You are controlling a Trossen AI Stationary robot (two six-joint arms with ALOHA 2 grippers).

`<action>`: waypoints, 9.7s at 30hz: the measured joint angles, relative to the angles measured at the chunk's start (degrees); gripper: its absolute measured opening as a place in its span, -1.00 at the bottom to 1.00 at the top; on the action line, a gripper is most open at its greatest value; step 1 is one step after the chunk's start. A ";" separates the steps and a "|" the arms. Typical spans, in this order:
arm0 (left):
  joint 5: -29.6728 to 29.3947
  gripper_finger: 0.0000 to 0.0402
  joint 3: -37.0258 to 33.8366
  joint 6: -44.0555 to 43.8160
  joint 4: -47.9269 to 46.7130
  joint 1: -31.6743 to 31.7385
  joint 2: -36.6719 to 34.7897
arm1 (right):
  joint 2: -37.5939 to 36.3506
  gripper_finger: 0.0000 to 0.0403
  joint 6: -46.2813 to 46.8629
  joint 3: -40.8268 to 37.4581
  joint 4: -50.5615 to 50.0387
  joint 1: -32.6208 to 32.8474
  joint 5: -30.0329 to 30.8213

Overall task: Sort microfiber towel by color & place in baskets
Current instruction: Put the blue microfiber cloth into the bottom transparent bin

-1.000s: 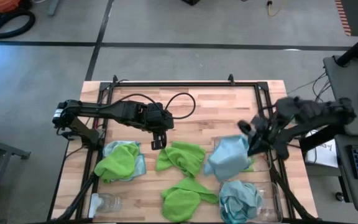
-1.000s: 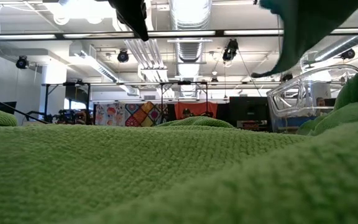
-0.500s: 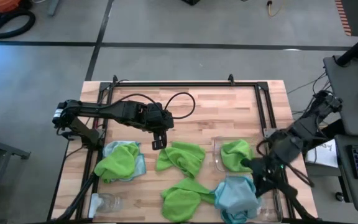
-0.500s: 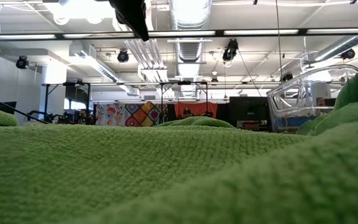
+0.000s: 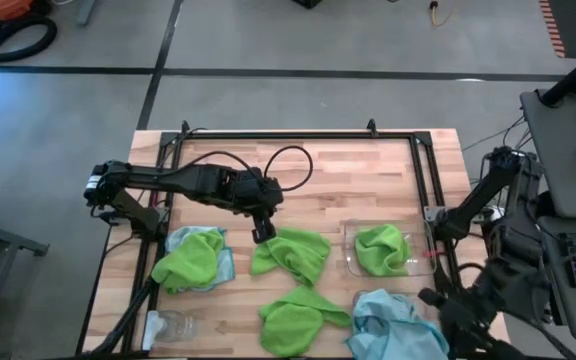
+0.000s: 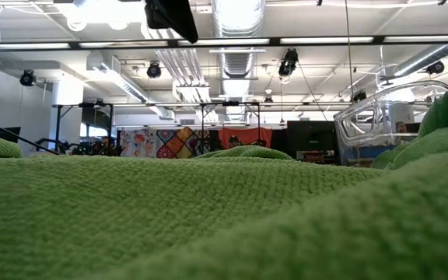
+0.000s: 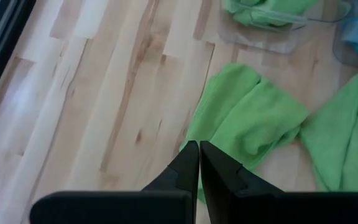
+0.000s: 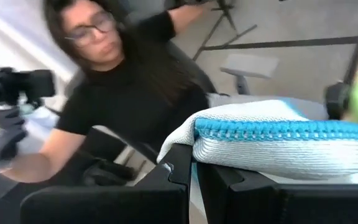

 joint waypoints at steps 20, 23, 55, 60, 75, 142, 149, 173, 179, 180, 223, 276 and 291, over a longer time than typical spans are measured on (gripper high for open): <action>-0.02 -1.00 0.00 1.46 0.77 -0.31 0.00 | 5.12 -0.94 26.33 0.46 -21.67 1.25 9.31; -0.02 -1.00 0.00 1.47 0.77 -0.46 0.00 | 6.69 -0.94 28.09 0.43 -23.26 1.25 8.78; 0.00 -1.00 0.00 1.55 1.02 -0.51 0.00 | 24.30 -0.94 26.93 0.31 -26.61 -1.70 0.05; 0.00 -1.00 0.00 1.58 1.03 -0.49 0.00 | 24.79 -0.94 24.63 0.31 -27.90 -4.92 1.95; 0.00 -1.00 0.00 2.23 0.84 -0.49 0.00 | 23.60 -0.94 23.54 0.29 -28.35 -9.76 -8.54; 1.81 -1.00 0.00 0.71 1.63 -0.49 0.00 | 20.61 -0.93 -20.23 0.29 -25.79 -24.02 -23.59; 1.81 -1.00 0.00 1.14 1.99 -0.49 0.00 | 20.61 -0.94 -21.05 0.29 -24.66 -24.04 -23.42; 1.53 -1.00 0.00 0.04 2.15 -0.49 0.00 | 20.64 -0.94 -23.84 0.09 -20.18 -23.41 -24.31; 1.51 -1.00 0.00 1.16 2.45 -0.49 0.00 | 20.64 -0.94 -32.09 -0.15 -21.79 -23.69 -23.30; 1.51 -1.00 0.00 1.25 2.61 -0.49 0.00 | 20.64 -0.94 -34.29 -0.19 -21.68 -23.77 -23.15; 2.58 -1.00 0.02 1.57 17.54 -0.49 0.00 | 21.58 -0.93 -48.40 2.77 -20.87 -24.54 -8.31; 2.56 -1.00 0.02 1.59 28.29 -0.49 0.00 | 21.68 -0.94 -38.79 3.74 -21.45 -26.05 15.69; 2.56 -1.00 0.02 1.59 28.29 -0.48 0.00 | 22.06 -0.88 -41.98 3.74 -21.80 -25.91 19.18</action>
